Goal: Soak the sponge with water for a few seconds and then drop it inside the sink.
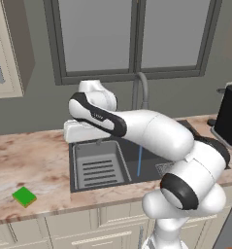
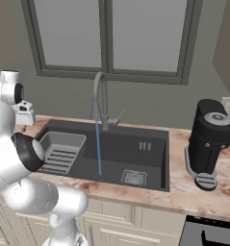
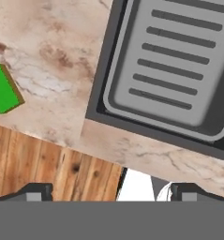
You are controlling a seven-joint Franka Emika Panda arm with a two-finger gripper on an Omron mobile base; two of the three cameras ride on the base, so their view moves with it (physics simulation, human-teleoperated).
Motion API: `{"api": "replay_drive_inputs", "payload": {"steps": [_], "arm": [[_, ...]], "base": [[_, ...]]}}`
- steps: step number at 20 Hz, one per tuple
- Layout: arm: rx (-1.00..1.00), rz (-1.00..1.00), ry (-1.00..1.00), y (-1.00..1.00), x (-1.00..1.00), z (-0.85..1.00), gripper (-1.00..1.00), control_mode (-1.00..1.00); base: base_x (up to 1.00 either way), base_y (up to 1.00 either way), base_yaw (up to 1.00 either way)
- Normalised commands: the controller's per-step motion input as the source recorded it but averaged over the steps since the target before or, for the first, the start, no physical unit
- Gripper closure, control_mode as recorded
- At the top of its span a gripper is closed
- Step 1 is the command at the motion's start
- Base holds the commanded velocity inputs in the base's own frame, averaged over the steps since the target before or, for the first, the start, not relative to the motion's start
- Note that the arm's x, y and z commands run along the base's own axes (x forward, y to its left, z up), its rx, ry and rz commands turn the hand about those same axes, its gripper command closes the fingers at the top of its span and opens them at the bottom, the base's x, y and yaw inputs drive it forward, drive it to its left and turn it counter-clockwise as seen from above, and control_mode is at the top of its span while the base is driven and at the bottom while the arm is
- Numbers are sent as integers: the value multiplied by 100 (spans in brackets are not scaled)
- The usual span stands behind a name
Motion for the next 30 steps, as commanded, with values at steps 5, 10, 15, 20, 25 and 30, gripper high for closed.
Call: {"api": "replay_drive_inputs", "payload": {"steps": [5,10,15,20,25,30], "arm": [[-3,6,0,30,0,-4,-100,-100],[0,7,-2,29,0,-21,-100,-100],[0,11,-5,37,0,-20,-100,-100],[0,13,-8,30,-1,-4,-100,-100],[0,9,-6,18,-3,0,-100,-100],[2,10,-2,19,0,-16,-100,-100]], "base": [[0,0,0],[0,0,0],[0,0,0],[0,0,0],[0,0,0],[0,0,0]]}}
